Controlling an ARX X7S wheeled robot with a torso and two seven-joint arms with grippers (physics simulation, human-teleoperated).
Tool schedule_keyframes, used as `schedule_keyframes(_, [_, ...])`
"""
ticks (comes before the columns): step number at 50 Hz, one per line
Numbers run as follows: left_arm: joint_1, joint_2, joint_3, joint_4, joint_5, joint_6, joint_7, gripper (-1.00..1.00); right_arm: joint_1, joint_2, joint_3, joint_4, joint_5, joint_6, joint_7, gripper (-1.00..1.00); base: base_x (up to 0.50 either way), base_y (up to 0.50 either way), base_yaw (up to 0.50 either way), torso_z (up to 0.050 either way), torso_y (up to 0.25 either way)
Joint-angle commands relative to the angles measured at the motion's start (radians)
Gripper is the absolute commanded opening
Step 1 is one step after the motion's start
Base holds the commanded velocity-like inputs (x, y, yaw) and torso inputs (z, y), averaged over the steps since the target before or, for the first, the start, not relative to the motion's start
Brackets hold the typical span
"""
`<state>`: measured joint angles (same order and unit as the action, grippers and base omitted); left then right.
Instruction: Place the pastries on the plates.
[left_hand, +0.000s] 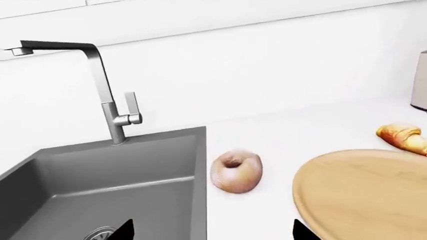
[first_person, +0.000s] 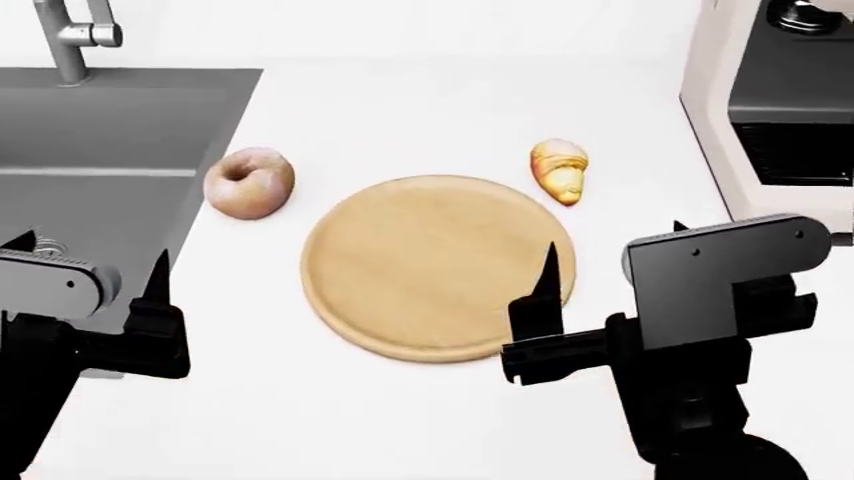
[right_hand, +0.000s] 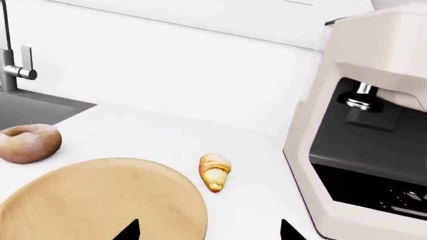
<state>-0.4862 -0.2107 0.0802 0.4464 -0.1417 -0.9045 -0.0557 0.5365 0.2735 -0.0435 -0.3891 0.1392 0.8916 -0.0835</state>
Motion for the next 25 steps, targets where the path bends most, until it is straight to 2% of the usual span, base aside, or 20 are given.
schedule_keyframes(1, [-0.017,-0.011,0.019,0.001,0.003,-0.031,0.021,1.00,0.019,0.005,0.006,0.011,0.016,0.033,-0.027,1.00,0.50,-0.01,0.00,0.000,0.000])
schedule_keyframes(25, [-0.022,-0.034,0.044,0.008,0.004,-0.091,0.009,1.00,-0.015,-0.003,0.008,0.022,0.040,0.018,-0.030,1.00,0.50,-0.07,0.00,0.000,0.001])
